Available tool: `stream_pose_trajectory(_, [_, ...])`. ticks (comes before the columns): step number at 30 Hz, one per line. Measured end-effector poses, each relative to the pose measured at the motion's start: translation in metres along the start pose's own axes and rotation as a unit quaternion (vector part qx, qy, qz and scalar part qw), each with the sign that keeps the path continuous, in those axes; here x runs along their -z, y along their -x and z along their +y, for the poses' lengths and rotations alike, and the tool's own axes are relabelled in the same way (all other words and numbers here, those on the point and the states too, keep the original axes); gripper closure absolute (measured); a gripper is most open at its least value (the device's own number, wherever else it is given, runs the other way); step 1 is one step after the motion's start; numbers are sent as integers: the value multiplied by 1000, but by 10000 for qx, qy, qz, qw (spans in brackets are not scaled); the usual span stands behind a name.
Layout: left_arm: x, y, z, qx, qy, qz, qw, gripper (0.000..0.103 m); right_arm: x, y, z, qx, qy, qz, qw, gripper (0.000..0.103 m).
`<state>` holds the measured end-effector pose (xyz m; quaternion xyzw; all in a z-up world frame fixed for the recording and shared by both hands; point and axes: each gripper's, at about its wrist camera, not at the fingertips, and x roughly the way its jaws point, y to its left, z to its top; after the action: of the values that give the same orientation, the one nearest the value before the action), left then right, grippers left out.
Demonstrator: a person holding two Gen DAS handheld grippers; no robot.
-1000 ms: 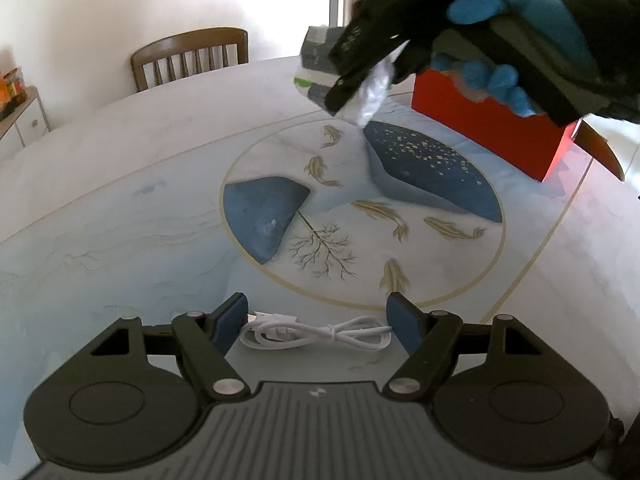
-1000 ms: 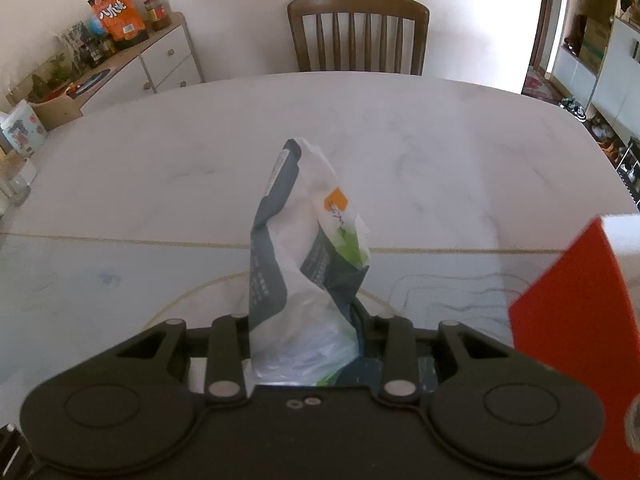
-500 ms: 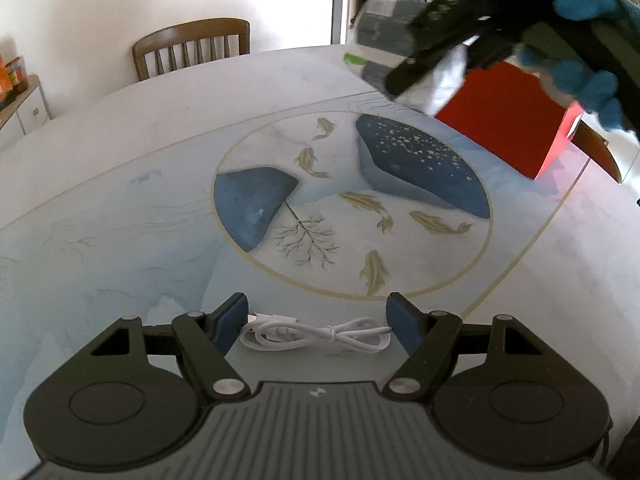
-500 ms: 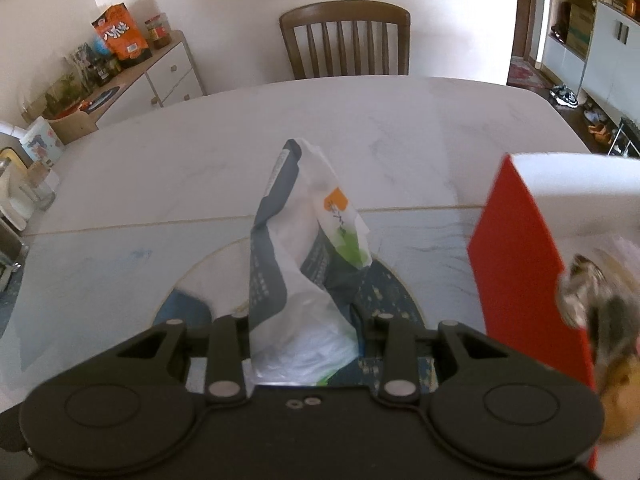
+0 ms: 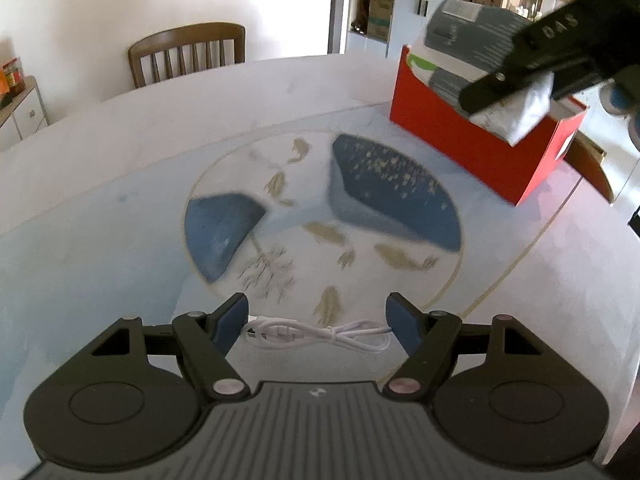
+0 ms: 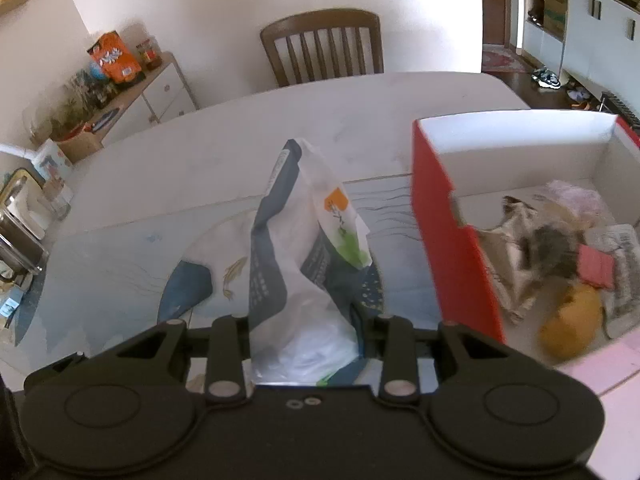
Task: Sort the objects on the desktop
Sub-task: 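Carry the cable with the left tool while the right tool carries the printed bag into the box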
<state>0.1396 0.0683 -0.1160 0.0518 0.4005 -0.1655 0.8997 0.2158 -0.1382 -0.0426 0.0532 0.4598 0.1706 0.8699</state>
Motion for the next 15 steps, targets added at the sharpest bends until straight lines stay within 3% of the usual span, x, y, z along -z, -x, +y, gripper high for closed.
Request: stream_pose_trajectory(15, [-78, 25, -65, 218, -294, -639, 9973, 27, 6, 66, -51, -5, -228, -436, 9988, 69])
